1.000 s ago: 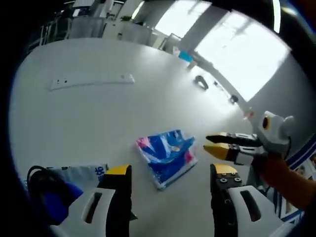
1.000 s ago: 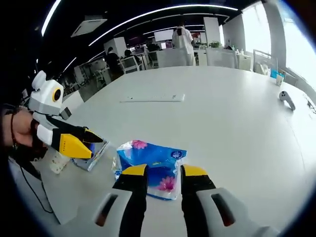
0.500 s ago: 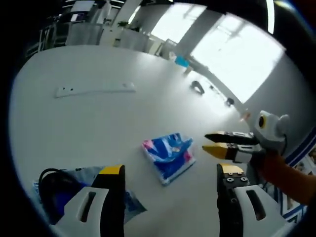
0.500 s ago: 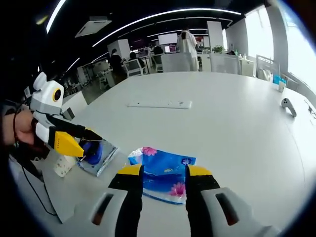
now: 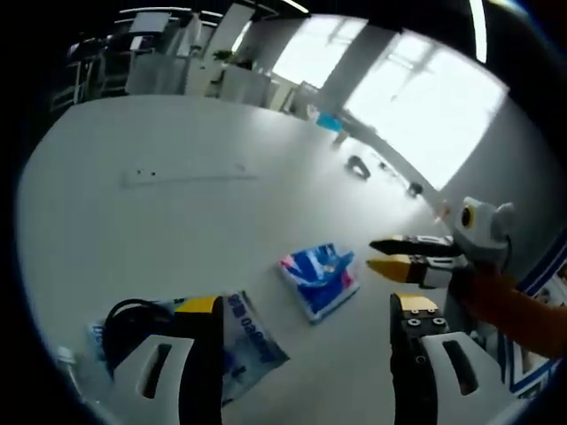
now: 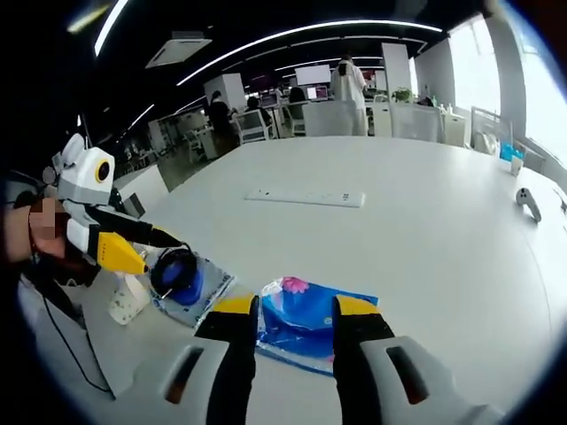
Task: Arrange the tabletop items into an orderly group along one side of the table until the central work area is clear of visible clutter.
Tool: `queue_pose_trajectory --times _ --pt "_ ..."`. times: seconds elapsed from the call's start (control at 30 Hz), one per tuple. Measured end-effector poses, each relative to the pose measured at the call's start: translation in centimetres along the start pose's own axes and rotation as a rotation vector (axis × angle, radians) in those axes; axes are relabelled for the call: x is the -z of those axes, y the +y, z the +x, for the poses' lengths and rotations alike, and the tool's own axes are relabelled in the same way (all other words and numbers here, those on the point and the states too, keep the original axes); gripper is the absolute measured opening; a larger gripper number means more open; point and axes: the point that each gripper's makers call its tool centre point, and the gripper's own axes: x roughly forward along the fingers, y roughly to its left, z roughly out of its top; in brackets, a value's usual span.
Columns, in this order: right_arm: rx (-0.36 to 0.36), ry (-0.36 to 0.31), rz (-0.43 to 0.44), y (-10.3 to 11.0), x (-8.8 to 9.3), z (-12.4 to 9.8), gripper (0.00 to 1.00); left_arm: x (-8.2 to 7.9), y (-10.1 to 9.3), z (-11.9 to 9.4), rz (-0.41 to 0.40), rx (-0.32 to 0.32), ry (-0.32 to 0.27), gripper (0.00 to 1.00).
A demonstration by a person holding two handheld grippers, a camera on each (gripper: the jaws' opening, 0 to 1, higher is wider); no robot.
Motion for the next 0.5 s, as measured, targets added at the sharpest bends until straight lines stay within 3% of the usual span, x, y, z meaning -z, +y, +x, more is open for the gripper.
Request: queue_pose_trajectory --times 0.5 --pt "-0.047 -0.009 -0.036 3.2 -1.3 1.0 0.31 0.4 2.3 -3.0 -0.018 -0.046 -0.028 0.73"
